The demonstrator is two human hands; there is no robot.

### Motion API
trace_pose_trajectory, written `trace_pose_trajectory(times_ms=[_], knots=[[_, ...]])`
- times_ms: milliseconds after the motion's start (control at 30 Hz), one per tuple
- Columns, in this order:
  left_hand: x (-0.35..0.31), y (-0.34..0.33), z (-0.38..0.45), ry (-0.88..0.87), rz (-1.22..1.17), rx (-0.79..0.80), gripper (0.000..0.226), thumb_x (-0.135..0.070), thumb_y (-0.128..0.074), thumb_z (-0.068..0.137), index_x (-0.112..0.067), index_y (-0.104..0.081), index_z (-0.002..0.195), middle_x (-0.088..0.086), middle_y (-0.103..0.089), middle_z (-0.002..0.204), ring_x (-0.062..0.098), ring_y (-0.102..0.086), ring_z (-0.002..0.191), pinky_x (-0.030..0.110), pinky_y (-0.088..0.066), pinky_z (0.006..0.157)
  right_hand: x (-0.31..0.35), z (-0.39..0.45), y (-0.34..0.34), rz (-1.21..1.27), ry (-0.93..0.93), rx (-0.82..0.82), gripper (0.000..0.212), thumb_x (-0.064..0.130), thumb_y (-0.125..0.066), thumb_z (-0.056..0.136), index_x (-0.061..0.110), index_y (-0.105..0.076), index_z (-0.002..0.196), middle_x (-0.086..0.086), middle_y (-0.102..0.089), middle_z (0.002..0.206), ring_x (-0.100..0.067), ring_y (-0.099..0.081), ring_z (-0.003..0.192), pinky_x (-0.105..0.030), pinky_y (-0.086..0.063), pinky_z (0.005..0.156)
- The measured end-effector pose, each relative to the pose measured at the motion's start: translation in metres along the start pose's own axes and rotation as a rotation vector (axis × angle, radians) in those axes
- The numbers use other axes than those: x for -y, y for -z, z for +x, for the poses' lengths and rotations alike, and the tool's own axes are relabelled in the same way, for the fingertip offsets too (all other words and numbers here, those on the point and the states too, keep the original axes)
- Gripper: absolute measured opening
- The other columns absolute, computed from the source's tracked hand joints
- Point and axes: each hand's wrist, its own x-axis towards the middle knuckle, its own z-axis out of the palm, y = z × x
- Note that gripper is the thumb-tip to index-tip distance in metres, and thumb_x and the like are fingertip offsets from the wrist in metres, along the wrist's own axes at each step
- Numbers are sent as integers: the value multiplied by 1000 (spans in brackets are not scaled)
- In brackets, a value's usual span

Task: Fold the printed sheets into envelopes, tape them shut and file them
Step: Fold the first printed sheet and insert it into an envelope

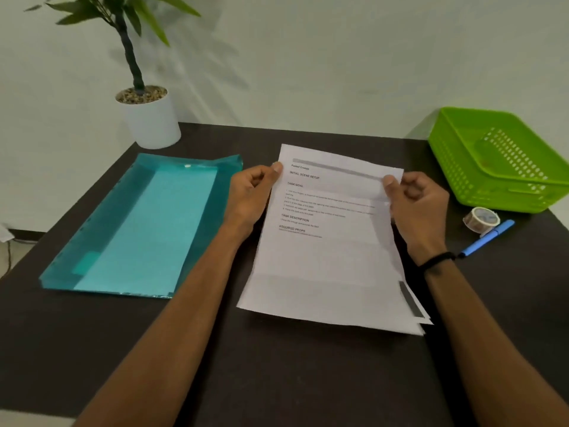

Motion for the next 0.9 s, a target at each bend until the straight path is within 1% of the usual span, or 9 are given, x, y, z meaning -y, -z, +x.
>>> trace_pose_trajectory(times_ms=[67,133,200,333,467,533,633,767,900], knots=[[-1,1,1,18,28,-1,32,-34,-67,100,-7,-72,84,2,-75,85,12,-68,73,27,-53,68,1,-1,-2,-34,-3,-51,20,32,-78,94,13,-72,95,2,-74,80,-1,-65,66,-13,-49,61],[-1,2,0,16,16,9,22,-32,-68,99,-10,-74,98,-2,-79,93,12,-74,81,24,-57,71,1,-1,-2,-38,-17,-67,23,34,-79,93,12,-73,95,1,-75,81,0,-66,67,-11,-49,60],[-3,4,-2,27,-34,35,24,-30,-71,98,-10,-73,109,1,-80,100,17,-77,90,30,-61,76,4,-2,-2,-3,-26,-65,18,31,-79,94,14,-71,92,4,-74,79,4,-66,65,-10,-49,60],[-4,2,-6,53,-10,172,29,-31,-73,96,-4,-76,106,5,-81,99,24,-79,90,35,-64,77,5,-1,2,58,-45,-75,20,30,-79,93,12,-72,90,10,-73,75,5,-65,64,-13,-50,62],[-6,1,-7,30,-33,92,29,-30,-74,96,-1,-75,101,6,-81,95,24,-79,86,37,-65,74,5,1,9,122,-120,20,35,36,-83,89,5,-76,101,-1,-79,86,-9,-72,77,-24,-58,72],[-8,2,-8,32,-41,25,29,-30,-74,96,-1,-74,97,5,-81,91,24,-79,83,34,-65,70,4,0,10,169,-165,95,31,28,-85,87,5,-75,106,-6,-81,94,-19,-77,85,-33,-63,78],[-9,0,-11,16,-31,-16,29,-30,-74,96,-1,-74,93,4,-81,90,23,-79,81,33,-64,68,2,0,7,209,-203,94,28,20,-84,88,3,-75,108,-9,-82,97,-26,-78,90,-38,-64,82],[-9,-9,-16,-8,-42,-10,25,-30,-73,96,-4,-74,94,4,-81,92,21,-78,82,28,-62,65,1,4,9,270,-273,62,20,16,-82,90,2,-75,104,-8,-81,92,-21,-76,80,-39,-63,80],[-6,-12,-14,30,-82,50,23,-27,-69,99,-11,-71,116,0,-80,105,20,-78,92,34,-65,76,3,6,11,280,-280,69,21,11,-81,90,4,-75,109,-6,-81,95,-18,-76,81,-33,-61,74]])
